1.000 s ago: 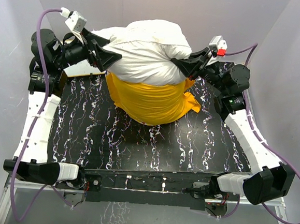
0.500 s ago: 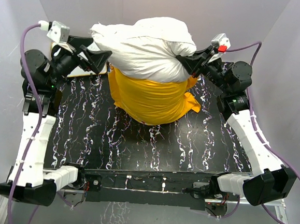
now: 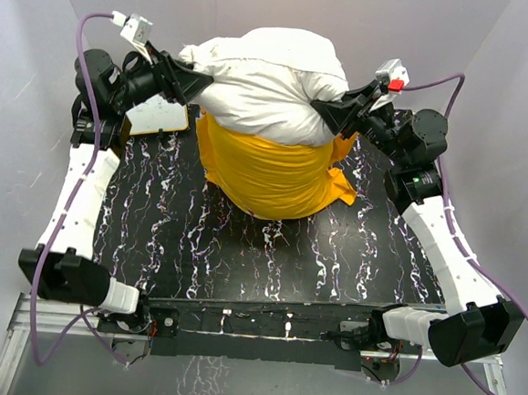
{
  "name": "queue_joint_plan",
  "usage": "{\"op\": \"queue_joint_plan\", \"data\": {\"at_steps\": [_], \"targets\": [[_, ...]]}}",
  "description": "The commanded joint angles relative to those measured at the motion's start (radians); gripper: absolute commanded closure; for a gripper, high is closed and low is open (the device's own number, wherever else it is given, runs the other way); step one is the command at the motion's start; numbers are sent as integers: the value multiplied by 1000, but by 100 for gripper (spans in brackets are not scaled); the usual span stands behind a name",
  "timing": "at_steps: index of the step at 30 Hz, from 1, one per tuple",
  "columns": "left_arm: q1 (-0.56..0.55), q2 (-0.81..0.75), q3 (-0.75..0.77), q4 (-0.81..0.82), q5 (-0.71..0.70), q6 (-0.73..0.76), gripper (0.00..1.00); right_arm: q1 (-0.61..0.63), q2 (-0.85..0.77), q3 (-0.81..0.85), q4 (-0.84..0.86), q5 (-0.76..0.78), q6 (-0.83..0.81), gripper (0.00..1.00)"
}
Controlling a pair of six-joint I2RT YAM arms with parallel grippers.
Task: Remove the pillowcase from the pillow
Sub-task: Remove the pillow from the pillowcase.
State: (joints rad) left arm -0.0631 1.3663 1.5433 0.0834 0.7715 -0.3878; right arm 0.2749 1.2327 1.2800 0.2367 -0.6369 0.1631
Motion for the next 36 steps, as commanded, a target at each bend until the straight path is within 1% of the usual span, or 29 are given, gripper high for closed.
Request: {"op": "queue_joint_plan", "data": {"at_steps": [1,2,3,4,6,7,9,11,13,14,16,19,21,23,24,25,26,27,28,29,31,32,34,36], "targets": [[-31,67,129,96,145,-85,59,-8,-5,35,-126,13,54,60],[-53,73,161,103,162,-69,80,-7,3,71,-172,36,42,49],[-77,72,188,101,169,-40,96,-5,9,110,-210,59,31,43],[-106,65,211,93,169,-5,100,-4,9,143,-232,71,19,39],[-147,57,240,73,169,41,100,-1,6,211,-261,112,5,31],[-156,55,251,67,171,45,100,2,8,254,-282,149,-7,25],[-168,46,263,62,164,45,100,23,16,355,-349,281,-51,14],[-177,37,268,59,153,64,100,52,15,449,-382,432,-116,10],[-181,31,268,56,148,76,100,87,8,496,-360,530,-175,8],[-184,31,270,53,147,79,100,106,14,521,-353,545,-208,9],[-190,31,274,43,147,84,100,141,39,581,-368,493,-254,9],[-206,31,276,24,149,104,100,208,89,664,-425,297,-334,9],[-217,28,274,10,149,114,100,267,106,681,-425,215,-364,6],[-229,25,272,-5,147,127,100,307,119,688,-413,170,-371,3],[-235,23,270,-13,144,137,100,327,126,692,-402,189,-371,2],[-241,20,267,-20,136,146,100,333,127,688,-378,233,-359,2],[-243,16,266,-27,130,154,100,335,118,671,-338,311,-346,2],[-245,14,267,-29,120,161,100,335,92,624,-281,423,-334,2],[-246,9,266,-30,98,172,100,335,74,589,-223,558,-326,2],[-245,6,266,-28,70,188,100,335,58,565,-177,731,-323,2],[-245,-7,265,-13,-18,233,100,335,54,567,-155,1043,-341,1],[-246,-23,265,3,-69,262,100,335,49,564,-148,1168,-367,1],[-245,-30,269,45,-171,323,100,333,18,516,-102,1284,-408,1],[-245,-17,301,55,-244,355,100,333,-32,452,-56,1316,-430,1]]}}
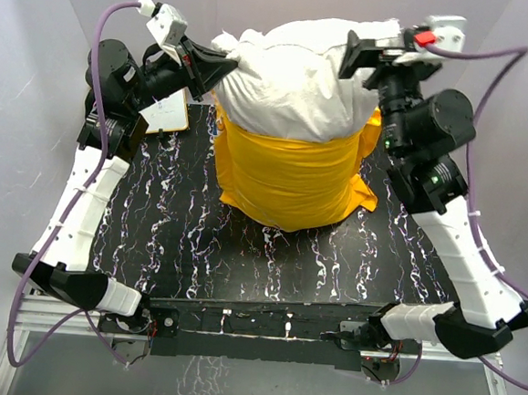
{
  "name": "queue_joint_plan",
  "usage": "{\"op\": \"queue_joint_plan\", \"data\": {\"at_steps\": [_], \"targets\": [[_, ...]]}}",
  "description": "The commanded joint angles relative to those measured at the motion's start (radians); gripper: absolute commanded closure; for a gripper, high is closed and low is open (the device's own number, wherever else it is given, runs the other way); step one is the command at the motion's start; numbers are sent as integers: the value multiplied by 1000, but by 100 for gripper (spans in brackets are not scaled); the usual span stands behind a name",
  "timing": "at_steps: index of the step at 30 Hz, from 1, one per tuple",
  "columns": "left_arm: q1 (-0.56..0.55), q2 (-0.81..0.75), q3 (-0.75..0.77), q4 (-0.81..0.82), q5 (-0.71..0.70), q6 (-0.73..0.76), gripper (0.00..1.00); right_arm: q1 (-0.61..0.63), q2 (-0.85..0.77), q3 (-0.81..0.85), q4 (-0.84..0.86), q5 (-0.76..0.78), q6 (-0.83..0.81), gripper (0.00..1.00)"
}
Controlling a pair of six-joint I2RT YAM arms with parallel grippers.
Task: Remove the pillowcase from the pillow
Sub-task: Remove the pillow from the pillowcase.
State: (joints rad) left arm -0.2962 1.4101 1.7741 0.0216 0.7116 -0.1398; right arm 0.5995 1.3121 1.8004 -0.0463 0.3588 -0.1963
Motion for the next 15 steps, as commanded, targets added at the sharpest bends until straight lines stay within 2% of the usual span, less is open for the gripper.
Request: {"op": "queue_joint_plan", "data": {"at_steps": [1,5,10,12,15], "targets": [[-12,-49,96,104,-191,109,100,9,-133,-92,244,339,-76,2],[-12,-24,129,108,-151,86,100,9,-191,-130,298,369,-126,2],[-12,-12,149,117,-145,36,100,9,-177,-36,241,291,-197,2],[-12,-6,154,121,-118,20,100,9,-155,25,142,32,-155,2],[-18,19,193,100,-53,-25,100,11,-17,236,-104,-399,-91,1]]}}
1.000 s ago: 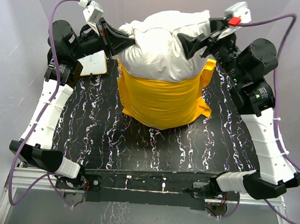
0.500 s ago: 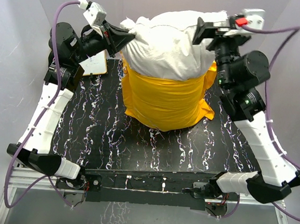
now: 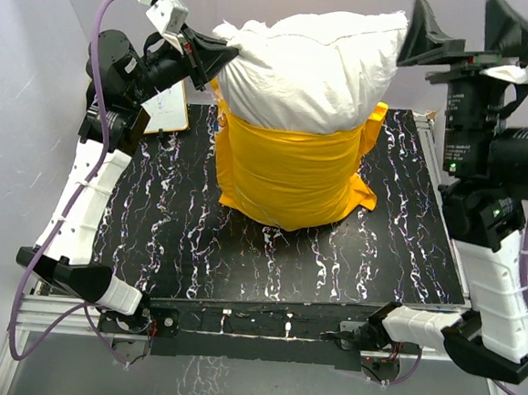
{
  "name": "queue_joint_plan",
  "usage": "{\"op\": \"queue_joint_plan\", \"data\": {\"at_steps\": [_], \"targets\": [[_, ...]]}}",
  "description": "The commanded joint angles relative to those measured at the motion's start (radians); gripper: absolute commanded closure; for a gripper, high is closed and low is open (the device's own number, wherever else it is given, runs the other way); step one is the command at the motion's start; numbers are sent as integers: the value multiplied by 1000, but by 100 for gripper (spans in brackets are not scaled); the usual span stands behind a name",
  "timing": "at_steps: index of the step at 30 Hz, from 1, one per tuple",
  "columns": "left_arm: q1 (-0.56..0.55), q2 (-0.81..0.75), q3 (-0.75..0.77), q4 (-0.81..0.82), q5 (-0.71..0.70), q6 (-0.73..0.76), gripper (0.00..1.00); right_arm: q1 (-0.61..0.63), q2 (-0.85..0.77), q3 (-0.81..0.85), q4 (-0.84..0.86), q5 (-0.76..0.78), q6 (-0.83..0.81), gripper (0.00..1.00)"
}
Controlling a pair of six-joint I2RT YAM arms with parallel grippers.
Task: Remove the pillowcase from the pillow
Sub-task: Remove the pillow from the pillowcase.
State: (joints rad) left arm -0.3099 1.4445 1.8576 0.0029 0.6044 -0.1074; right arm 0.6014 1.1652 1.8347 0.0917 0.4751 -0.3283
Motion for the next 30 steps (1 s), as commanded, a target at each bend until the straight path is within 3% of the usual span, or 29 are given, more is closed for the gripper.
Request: {"op": "queue_joint_plan", "data": {"at_steps": [1,4,7,13,17,25,27,30], "targets": [[-9,-5,122,105,74,-71,100,8,191,273,-326,-652,44,2],[-24,-7,128,68,145,-81,100,8,334,421,-542,-889,28,2],[-39,-34,86,43,175,-68,100,9,400,435,-621,-981,-5,2],[-51,-32,80,-7,270,-75,100,8,475,418,-607,-1038,-5,1],[-55,-32,88,-1,272,-71,100,9,531,443,-724,-1059,-30,2],[-57,-2,171,9,267,-68,100,19,511,250,-868,-1102,-57,0],[-59,12,199,-2,268,-66,100,49,533,221,-886,-1049,-51,4],[-63,28,229,-9,271,-63,100,73,565,202,-865,-909,-15,24]]}}
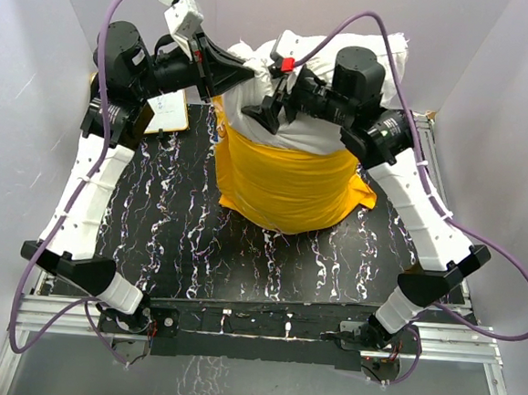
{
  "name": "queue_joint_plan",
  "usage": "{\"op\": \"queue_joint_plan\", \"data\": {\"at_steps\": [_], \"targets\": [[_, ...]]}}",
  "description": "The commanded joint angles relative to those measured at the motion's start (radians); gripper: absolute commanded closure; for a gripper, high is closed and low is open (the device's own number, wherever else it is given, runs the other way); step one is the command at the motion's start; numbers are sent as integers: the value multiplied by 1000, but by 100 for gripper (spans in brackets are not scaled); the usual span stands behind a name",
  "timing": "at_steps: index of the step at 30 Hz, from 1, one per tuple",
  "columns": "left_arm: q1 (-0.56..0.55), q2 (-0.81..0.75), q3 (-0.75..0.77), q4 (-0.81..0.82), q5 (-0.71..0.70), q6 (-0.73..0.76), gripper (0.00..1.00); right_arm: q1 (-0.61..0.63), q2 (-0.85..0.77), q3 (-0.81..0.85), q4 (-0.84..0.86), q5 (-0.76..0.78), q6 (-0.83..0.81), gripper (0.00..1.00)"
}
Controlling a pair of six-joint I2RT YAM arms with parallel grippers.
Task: Remove the pillowcase from the pillow
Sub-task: Remove the pillow from the pillowcase.
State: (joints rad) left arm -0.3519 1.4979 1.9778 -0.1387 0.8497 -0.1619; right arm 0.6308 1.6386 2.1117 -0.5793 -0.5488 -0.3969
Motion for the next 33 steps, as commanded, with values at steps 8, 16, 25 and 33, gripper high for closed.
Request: {"op": "queue_joint_plan", "data": {"at_steps": [8,16,25,33], "targets": [[-26,-77,44,115,-116,-94,32,-4,-95,-298,331,257,227,92],[78,-266,-357,114,-367,-112,3,-140,-323,-576,603,120,366,92],[227,-145,-456,291,-25,-426,11,-143,-424,-674,603,15,375,92],[203,-62,-466,376,118,-591,21,-143,-433,-645,595,-87,434,92]]}}
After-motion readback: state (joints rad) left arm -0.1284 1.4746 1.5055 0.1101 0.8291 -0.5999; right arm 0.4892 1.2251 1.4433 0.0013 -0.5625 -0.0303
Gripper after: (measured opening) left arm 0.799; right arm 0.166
